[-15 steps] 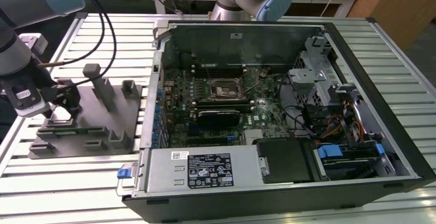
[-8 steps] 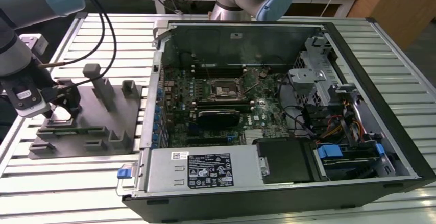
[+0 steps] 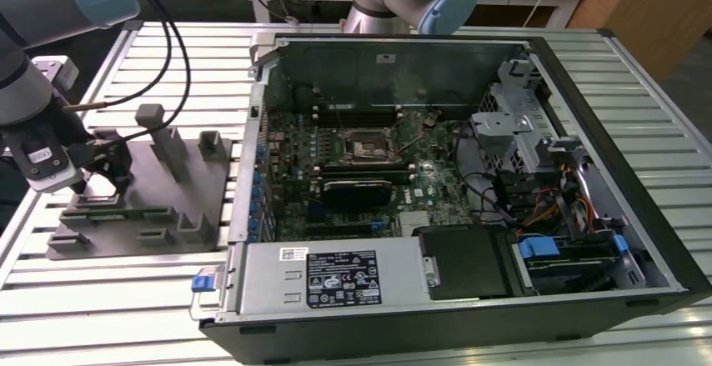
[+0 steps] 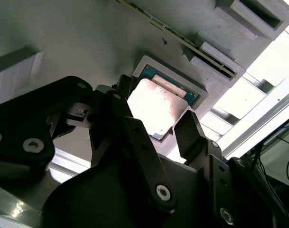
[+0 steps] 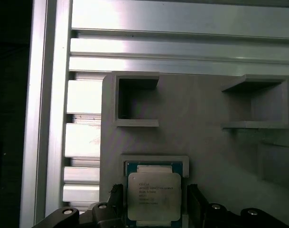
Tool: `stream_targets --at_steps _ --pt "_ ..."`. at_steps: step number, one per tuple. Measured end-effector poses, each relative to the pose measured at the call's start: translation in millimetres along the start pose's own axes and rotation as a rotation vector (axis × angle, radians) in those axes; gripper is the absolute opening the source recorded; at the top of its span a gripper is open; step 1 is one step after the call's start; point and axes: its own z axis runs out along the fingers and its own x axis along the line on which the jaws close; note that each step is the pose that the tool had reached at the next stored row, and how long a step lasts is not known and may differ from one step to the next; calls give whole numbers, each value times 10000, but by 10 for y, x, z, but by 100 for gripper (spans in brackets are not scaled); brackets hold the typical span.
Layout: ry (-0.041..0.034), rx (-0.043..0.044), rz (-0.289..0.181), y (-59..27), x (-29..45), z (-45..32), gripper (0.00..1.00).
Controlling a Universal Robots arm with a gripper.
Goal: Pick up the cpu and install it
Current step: 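Pick up the cpu and move it towards the insertion slot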
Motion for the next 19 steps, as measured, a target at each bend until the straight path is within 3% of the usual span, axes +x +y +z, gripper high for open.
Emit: stream_targets --at_steps 7,9,19 --pt "-1 0 -1 0 0 1 63" --pt "0 0 -2 0 0 0 54" --pt "-5 -2 -4 1 -1 -6 54"
